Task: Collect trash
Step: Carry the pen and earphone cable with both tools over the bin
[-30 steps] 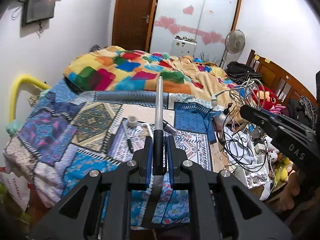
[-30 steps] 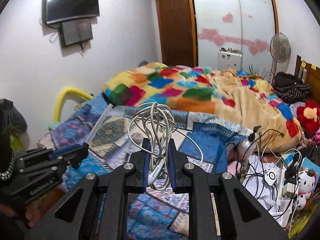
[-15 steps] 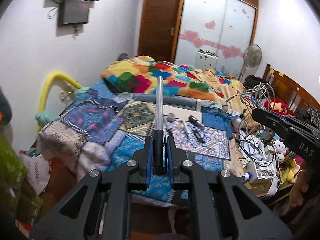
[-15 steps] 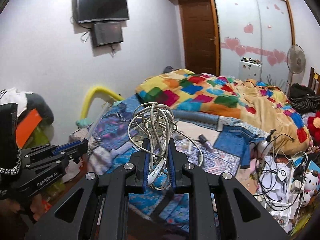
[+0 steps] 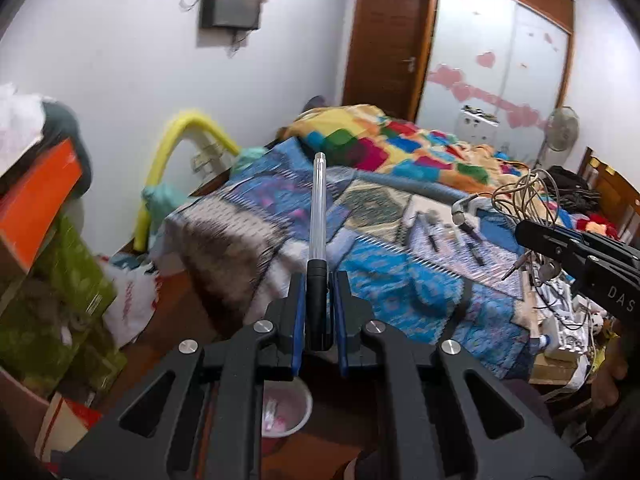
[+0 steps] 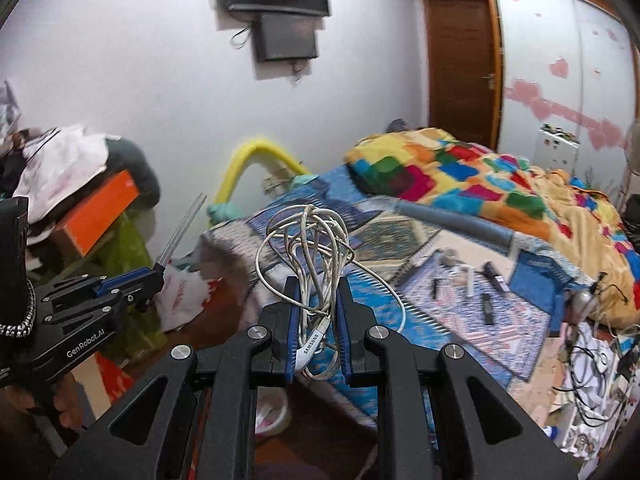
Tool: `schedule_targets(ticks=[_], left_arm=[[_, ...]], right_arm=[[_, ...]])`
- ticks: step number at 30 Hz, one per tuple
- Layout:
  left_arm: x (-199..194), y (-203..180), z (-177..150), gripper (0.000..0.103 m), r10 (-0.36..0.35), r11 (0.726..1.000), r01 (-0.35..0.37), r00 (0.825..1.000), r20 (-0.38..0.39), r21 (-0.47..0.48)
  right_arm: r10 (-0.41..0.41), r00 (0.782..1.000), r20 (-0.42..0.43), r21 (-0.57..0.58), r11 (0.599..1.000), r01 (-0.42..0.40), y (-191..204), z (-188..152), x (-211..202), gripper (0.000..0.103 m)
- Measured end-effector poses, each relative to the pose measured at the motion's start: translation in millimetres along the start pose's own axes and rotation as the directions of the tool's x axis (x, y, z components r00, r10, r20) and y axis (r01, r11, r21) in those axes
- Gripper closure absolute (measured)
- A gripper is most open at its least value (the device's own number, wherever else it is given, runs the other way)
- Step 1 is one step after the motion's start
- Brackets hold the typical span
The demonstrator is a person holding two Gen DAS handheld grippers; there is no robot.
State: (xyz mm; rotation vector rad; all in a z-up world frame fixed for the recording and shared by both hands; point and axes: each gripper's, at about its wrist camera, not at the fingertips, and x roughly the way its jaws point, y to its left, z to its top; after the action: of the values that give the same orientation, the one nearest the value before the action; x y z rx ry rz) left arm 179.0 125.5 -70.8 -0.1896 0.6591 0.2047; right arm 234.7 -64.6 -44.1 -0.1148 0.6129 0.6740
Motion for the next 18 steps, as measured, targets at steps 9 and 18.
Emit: schedule_targets(ticks=[9,18], left_arm=[[19.0,69.0,-36.4,0.090,0.061,0.994,-0.069,0.994,-0.088,-0.089],[72.1,109.7,-82.7,0.090,0.110,0.981,-0.144,0.964,-0.243,-0.128]], right_arm=[[0.095,0.986,-0.137,-0.064,0.992,-0.105,60.4,-19.2,62.1,0.088],[0.149,0.930,-0.337,-0.098,0.976,-0.192,104.2,-54.9,143.7,0.088]])
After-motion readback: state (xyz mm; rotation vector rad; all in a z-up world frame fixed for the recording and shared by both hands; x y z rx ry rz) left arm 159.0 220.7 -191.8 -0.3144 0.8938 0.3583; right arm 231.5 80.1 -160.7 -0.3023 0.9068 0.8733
